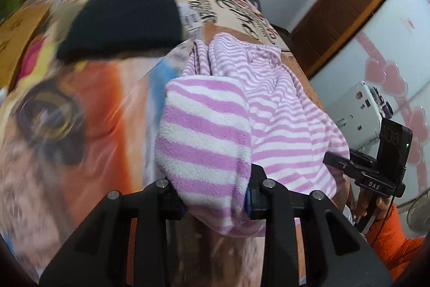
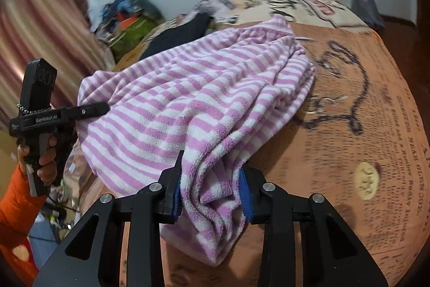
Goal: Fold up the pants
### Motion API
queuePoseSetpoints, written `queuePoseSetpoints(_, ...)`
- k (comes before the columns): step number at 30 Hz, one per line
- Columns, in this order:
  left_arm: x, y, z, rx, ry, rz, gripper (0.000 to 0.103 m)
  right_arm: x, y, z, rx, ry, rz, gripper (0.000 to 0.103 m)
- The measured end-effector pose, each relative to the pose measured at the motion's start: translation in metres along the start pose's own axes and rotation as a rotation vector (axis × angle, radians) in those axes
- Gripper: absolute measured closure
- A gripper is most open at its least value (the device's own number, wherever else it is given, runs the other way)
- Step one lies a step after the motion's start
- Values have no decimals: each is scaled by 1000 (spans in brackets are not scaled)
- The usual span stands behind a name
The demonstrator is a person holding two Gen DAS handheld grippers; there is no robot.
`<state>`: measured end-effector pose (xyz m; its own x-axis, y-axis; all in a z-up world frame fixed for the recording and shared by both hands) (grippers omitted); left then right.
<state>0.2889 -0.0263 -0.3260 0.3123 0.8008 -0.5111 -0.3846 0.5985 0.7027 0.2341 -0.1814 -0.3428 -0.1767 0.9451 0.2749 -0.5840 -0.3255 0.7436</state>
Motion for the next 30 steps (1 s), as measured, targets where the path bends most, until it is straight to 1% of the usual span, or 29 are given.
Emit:
queuePoseSetpoints(4, 6, 25, -35, -21, 34, 16, 69, 19, 6, -13, 4, 58, 4, 73)
queuePoseSetpoints(6, 11, 33, -49, -26, 53, 31, 64, 19, 11, -19, 5, 68, 1, 74)
queuePoseSetpoints(9, 24, 41, -60, -40, 89, 61, 62, 15, 11, -19, 2, 69, -19, 76)
queuePoseSetpoints(10, 27, 46, -62, -49, 102, 77, 62, 14, 12, -19, 0, 65, -23, 76)
queuePoseSetpoints(13, 48, 64, -67, -91, 118, 163, 62, 8, 13, -19, -9, 55, -59, 76)
queuePoseSetpoints(14, 57, 69, -70, -94, 124, 190, 62, 4, 12, -17, -13, 54, -78, 76)
queuePoseSetpoints(17, 72, 76, -75, -81, 150, 224, 62, -2, 15, -16, -18, 37, -108, 76)
queuePoseSetpoints(19, 74, 77, -73, -74, 142, 224, 62, -3, 21, -18, -22, 35, -124, 76)
queuePoseSetpoints(22, 63, 75, -58, -80, 97, 214, 62, -3, 28, -15, -15, 1, -114, 72)
queuePoseSetpoints(24, 54, 72, -47, -80, 68, 195, 61, -5, 34, -10, -35, -9, -121, 72)
queuePoseSetpoints(27, 38, 62, -27, -76, 30, 145, 61, -5, 43, 3, -67, -17, -123, 72)
queuePoseSetpoints(30, 23, 44, -10, -55, -4, 85, 61, -7, 39, 17, -83, -27, -121, 72)
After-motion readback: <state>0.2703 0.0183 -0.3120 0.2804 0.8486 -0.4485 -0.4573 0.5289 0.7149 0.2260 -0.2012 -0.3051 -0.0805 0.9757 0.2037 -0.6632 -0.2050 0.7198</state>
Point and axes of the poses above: each gripper's, at about its wrist camera, not at the fingertips, and y roughly against the way its jaws point, x to its left, z to its top, the point moved 8 cm from there along -y, roughly the way its jaws point, and after that the axes turned 11 degrees about -z, right-handed, at the moved point
